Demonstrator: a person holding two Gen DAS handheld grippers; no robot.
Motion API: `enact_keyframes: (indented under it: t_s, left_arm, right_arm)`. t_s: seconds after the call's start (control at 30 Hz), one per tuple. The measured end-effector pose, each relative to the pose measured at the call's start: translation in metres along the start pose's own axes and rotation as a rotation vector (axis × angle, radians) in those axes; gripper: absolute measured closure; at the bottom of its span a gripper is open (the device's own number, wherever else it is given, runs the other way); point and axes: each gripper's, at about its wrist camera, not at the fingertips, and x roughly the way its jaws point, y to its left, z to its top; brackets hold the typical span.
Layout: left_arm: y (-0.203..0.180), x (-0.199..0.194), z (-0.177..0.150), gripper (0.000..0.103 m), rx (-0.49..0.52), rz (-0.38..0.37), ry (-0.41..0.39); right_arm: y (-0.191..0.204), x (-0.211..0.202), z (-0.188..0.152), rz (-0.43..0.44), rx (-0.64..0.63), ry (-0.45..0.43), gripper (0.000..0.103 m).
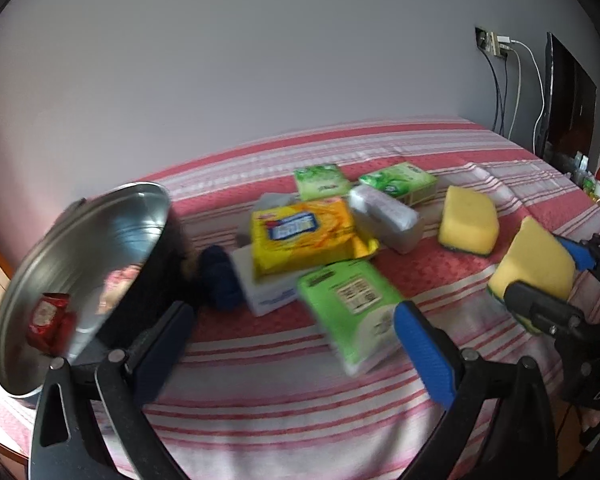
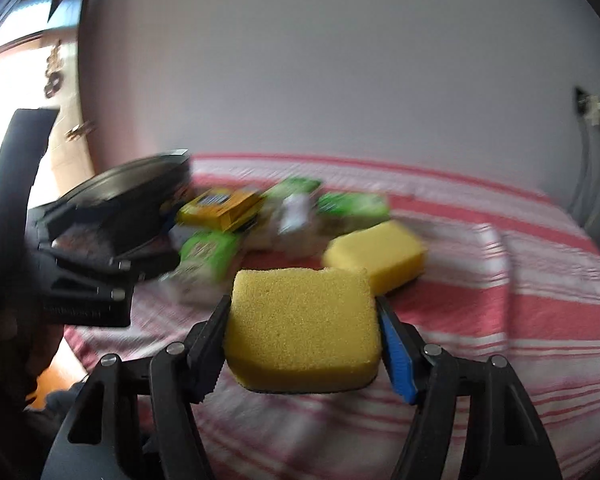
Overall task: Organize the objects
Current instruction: 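Grasp the yellow sponge with the right tool while the left tool grasps the green tissue pack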
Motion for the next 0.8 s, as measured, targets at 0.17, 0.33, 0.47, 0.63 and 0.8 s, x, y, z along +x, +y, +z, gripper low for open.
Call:
enact_keyframes:
  t_s: [0.17,0.33,0.47,0.63,0.8]
  left_arm:
    - [-0.016,0.018,0.005,0.001,-0.013,-0.016,0.039]
    - [-0.017,0.029,0.005,0.005,-0.027,-0.014,0.089]
    - [-0.01,0.035,0.001,0.035,-0.072,-0.059,0.124]
    - [-0.009,0.03,-0.003,0.046,-0.061,-0.075,0.111]
    - [-0.002,0.018,-0.007,0.054,-0.057,-0.076,0.091]
  right_arm:
    - [-0.013,-0.001,0.001,-0.027,0.023,-0.016,0.034]
    - [-0.012,-0.001,0.0,-0.026,0.016,-0.028,0.034]
    - [-0.009,-0.001,-0.002,-0.023,-0.001,-0.034,0.034]
    - [-0.005,-0.007,-0.003,-0.021,-0.014,-0.051,0.034]
    - [-0.003,-0.015,-0.001,-0.022,-0.019,-0.083,0.034]
